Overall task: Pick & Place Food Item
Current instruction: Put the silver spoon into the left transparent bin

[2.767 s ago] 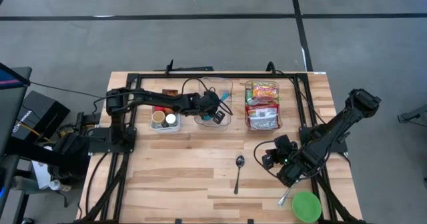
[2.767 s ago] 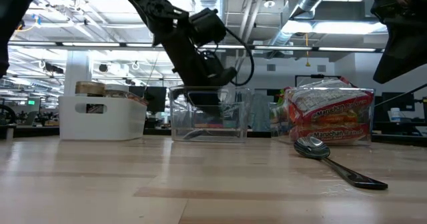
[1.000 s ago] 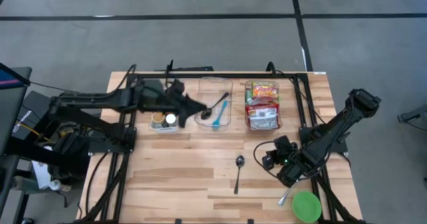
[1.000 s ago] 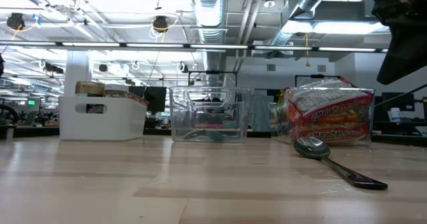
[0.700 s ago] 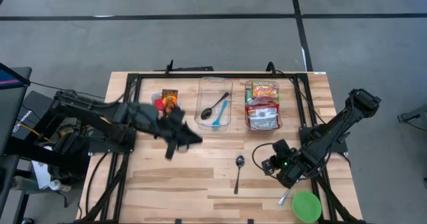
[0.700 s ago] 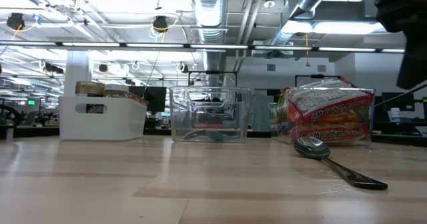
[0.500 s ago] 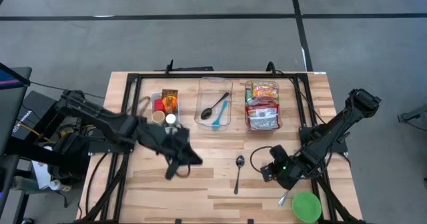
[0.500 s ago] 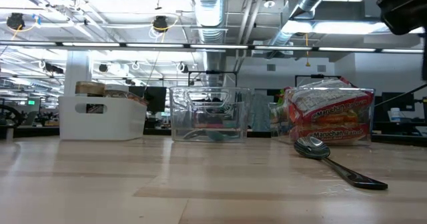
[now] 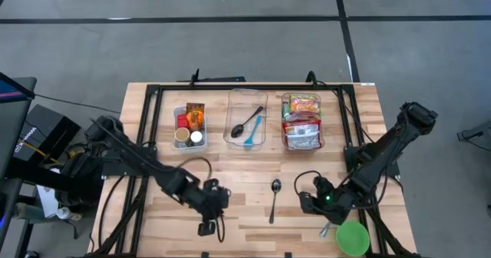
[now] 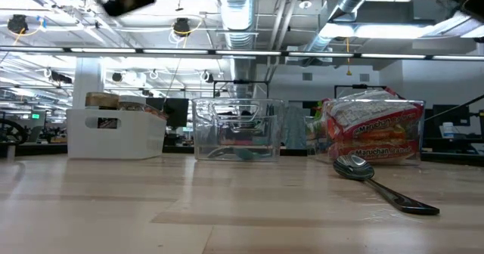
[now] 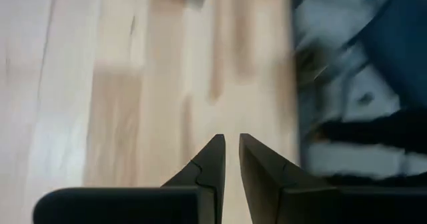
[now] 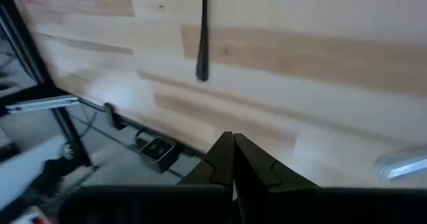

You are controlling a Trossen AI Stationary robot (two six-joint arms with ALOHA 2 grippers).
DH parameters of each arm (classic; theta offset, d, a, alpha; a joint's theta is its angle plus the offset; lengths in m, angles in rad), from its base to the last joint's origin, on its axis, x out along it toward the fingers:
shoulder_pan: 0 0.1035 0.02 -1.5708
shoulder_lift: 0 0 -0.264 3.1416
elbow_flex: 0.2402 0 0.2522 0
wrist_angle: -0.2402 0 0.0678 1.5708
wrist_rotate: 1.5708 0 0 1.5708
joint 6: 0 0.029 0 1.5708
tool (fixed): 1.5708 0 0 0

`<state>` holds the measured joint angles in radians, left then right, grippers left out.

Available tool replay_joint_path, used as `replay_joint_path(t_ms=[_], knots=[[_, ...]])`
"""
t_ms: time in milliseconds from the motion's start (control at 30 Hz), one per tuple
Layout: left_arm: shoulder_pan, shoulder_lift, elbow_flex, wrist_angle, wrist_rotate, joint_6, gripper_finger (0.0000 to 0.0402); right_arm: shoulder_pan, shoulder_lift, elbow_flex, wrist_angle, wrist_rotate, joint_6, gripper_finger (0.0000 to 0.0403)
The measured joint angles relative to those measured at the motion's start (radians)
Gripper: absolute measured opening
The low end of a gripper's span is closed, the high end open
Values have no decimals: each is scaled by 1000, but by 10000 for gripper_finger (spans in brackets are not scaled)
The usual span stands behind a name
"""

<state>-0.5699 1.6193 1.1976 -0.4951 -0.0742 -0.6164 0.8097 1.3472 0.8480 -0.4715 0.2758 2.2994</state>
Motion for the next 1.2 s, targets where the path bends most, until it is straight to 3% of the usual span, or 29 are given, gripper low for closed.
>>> replay_joint_path(t_ms=[167,300,467,633,967,1200], knots=[[-24,97,-1,-118,0,-2,40,6,1,138,-178,-16,56,0],[-38,150,-1,-105,0,-2,40,-28,53,327,-449,-47,58,0],[-45,165,-1,-96,-2,-2,40,-74,178,601,-821,-143,58,0],[-44,139,0,-76,-39,6,40,-85,325,793,-1073,-205,57,0],[-46,135,0,2,-47,5,40,-71,521,826,-1096,-261,20,0],[-46,135,0,7,-45,5,40,-62,621,825,-1099,-399,31,0]])
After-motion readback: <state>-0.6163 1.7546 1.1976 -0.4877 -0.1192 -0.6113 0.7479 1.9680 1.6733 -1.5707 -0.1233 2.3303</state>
